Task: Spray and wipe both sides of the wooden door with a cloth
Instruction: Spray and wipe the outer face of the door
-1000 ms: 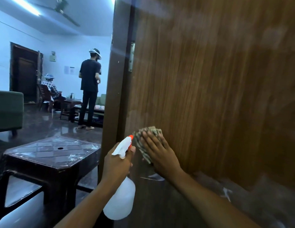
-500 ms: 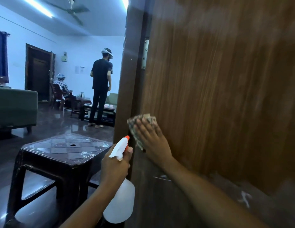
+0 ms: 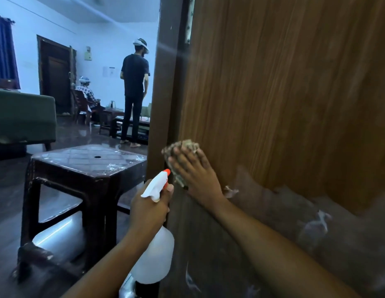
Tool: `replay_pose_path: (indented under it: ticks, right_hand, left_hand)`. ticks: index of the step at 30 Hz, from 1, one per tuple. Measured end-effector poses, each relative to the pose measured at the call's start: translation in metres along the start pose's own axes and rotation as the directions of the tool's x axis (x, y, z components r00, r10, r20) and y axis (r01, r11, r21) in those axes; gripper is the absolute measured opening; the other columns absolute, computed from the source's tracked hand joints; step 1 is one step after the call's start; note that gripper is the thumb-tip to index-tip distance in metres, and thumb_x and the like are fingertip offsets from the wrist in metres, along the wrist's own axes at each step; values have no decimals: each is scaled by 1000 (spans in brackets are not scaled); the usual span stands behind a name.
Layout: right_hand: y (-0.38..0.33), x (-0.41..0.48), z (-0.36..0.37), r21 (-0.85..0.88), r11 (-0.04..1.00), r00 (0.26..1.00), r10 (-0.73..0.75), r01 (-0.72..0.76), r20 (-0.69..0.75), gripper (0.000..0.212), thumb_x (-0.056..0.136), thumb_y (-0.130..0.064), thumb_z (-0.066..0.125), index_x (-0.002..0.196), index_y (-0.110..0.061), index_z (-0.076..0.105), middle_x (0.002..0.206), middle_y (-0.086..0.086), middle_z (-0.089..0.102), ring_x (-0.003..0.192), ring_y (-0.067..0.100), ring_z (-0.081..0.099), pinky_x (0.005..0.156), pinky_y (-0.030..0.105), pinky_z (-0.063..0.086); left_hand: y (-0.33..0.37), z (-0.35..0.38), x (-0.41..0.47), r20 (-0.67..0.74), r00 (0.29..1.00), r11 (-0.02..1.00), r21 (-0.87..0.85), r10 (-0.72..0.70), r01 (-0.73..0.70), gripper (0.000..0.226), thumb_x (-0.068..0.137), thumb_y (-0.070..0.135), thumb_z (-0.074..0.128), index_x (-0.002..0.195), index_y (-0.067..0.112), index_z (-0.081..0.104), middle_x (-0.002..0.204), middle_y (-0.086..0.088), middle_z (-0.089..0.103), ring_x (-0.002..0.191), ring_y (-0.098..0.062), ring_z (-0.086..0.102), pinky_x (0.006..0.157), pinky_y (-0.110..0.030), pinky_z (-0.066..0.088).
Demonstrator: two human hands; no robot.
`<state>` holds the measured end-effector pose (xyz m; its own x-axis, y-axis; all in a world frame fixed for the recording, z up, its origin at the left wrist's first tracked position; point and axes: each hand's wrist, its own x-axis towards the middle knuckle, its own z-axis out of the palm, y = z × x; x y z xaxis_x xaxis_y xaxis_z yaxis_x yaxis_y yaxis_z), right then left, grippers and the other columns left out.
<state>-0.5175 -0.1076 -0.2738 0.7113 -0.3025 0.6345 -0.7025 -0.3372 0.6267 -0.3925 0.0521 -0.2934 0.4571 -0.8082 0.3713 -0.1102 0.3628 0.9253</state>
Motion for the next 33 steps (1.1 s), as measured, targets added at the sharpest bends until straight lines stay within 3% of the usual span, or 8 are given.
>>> replay_pose_path:
  ticks: [4, 7, 11, 17, 21, 25, 30, 33]
  right_hand:
    - [-6, -95, 15, -48, 986, 985, -156, 159, 69, 77, 94, -34, 48, 159, -24, 8, 167, 5, 2, 153, 25, 1, 122, 53, 6]
    - [32, -118, 0, -137, 990, 1000, 26, -27, -7, 74, 93, -41, 48, 158, -27, 17, 166, 5, 9, 153, 25, 10, 121, 56, 1]
    - [31, -74, -15, -12, 953, 944, 297, -301, -143, 67, 96, -47, 43, 157, -28, 22, 165, 7, 13, 153, 27, 9, 120, 59, 6]
    - [-2, -138, 22, -59, 998, 998, -36, 34, -44, 72, 93, -36, 51, 158, -27, 20, 166, 5, 12, 153, 25, 9, 122, 54, 8]
    - [42, -190, 1, -95, 962, 962, 245, -257, -121, 68, 95, -44, 53, 156, -30, 26, 165, 4, 16, 151, 24, 17, 120, 57, 7]
    - [66, -144, -19, 11, 829, 809, 548, -559, -212, 67, 96, -52, 45, 156, -28, 25, 165, 7, 10, 153, 27, 7, 121, 55, 6]
    - [26, -147, 9, -1, 981, 974, 190, -192, -126, 58, 101, -38, 42, 156, -27, 27, 165, 5, 17, 153, 25, 11, 122, 50, 10]
    - [33, -207, 11, -53, 981, 978, 181, -187, -102, 58, 101, -41, 45, 156, -30, 27, 165, 1, 18, 152, 21, 13, 121, 51, 11]
  left_hand:
    - [-10, 3, -19, -25, 1000, 1000, -26, -19, 18, 26, 88, 30, 66, 114, 28, 63, 81, -4, 70, 57, -16, 60, 47, -27, 46]
    - [-17, 10, -30, -18, 999, 999, -20, -49, 48, 19, 90, 25, 62, 108, 22, 67, 81, 4, 71, 57, -11, 61, 44, -20, 44]
    - [-22, 24, -34, -1, 1000, 1000, 1, -28, 28, 27, 90, 31, 61, 114, 18, 64, 88, -1, 70, 60, -13, 62, 46, -20, 46]
    - [-40, 43, -37, -13, 1000, 1000, 22, -13, 13, 27, 90, 33, 61, 114, 23, 66, 91, 0, 72, 64, -18, 65, 57, -30, 53]
    - [-45, 52, -36, 23, 999, 999, 27, -33, 33, 33, 88, 35, 63, 117, 21, 64, 94, 0, 71, 67, -18, 66, 52, -26, 50]
    - [-39, 64, -31, 63, 998, 999, 44, 27, -30, 36, 87, 36, 63, 122, 29, 61, 92, 2, 71, 66, -18, 65, 50, -26, 49]
    - [-41, 78, -34, 89, 995, 999, 6, 41, -42, 37, 89, 31, 63, 126, 31, 57, 98, -1, 69, 70, -23, 63, 59, -34, 52]
    - [-47, 84, -33, 81, 997, 1000, -18, 5, -4, 38, 88, 33, 64, 124, 25, 59, 100, -4, 69, 70, -22, 64, 56, -31, 52]
